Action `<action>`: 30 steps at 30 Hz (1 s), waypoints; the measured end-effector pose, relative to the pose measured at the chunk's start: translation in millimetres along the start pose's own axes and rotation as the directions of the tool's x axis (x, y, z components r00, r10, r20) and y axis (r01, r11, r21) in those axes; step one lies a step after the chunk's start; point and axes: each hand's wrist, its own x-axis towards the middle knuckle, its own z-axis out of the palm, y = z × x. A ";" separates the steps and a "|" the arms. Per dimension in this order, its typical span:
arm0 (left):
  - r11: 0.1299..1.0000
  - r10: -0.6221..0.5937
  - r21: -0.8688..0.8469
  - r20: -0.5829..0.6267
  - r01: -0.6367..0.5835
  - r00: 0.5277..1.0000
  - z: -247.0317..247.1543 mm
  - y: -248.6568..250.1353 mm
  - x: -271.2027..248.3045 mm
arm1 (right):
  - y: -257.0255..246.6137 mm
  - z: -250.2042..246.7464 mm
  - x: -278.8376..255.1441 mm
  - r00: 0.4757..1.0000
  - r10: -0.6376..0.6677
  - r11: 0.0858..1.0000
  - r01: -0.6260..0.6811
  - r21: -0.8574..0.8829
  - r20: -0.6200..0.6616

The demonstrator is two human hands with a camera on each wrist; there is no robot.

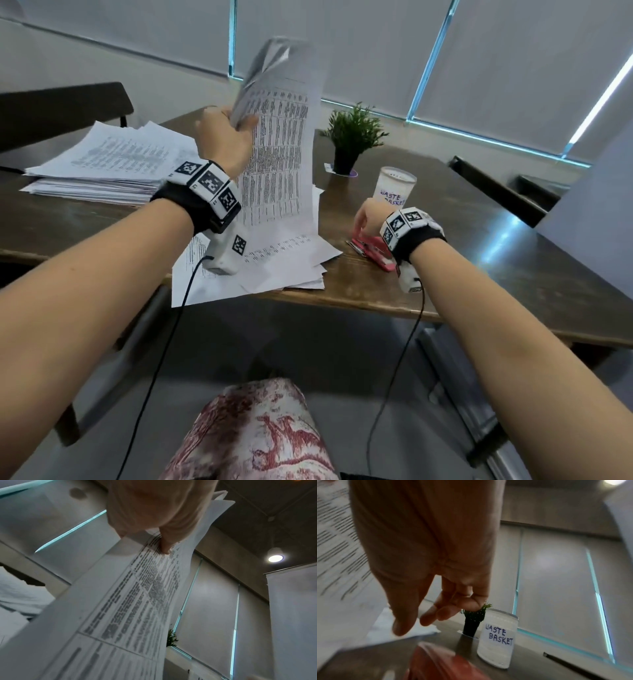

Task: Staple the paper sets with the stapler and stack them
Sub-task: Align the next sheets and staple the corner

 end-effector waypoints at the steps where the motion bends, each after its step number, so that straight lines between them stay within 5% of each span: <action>1: 1.000 -0.001 -0.010 -0.002 0.001 1.000 1.3 -2.7 -2.8 | 6.8 9.2 11.2 1.000 0.005 0.998 -0.004 -0.067 0.019; 13: 0.991 0.075 0.106 0.116 -0.087 0.990 13.1 -43.2 -14.7 | -9.7 10.5 -4.0 0.999 -0.035 0.956 0.021 -0.292 -0.041; 17: 0.974 0.148 0.138 0.212 -0.179 0.966 16.9 -56.0 -21.4 | -9.4 7.8 -8.4 0.998 -0.062 0.941 0.054 -0.333 -0.011; 24: 0.956 0.100 0.234 0.308 -0.177 0.946 21.9 -62.2 -24.9 | -6.6 19.1 -4.7 0.988 -0.131 0.878 0.152 -0.453 0.079; 30: 0.938 0.066 0.291 0.376 -0.186 0.924 23.9 -55.8 -34.6 | -4.0 14.5 4.5 0.987 -0.159 0.951 0.156 -0.268 0.010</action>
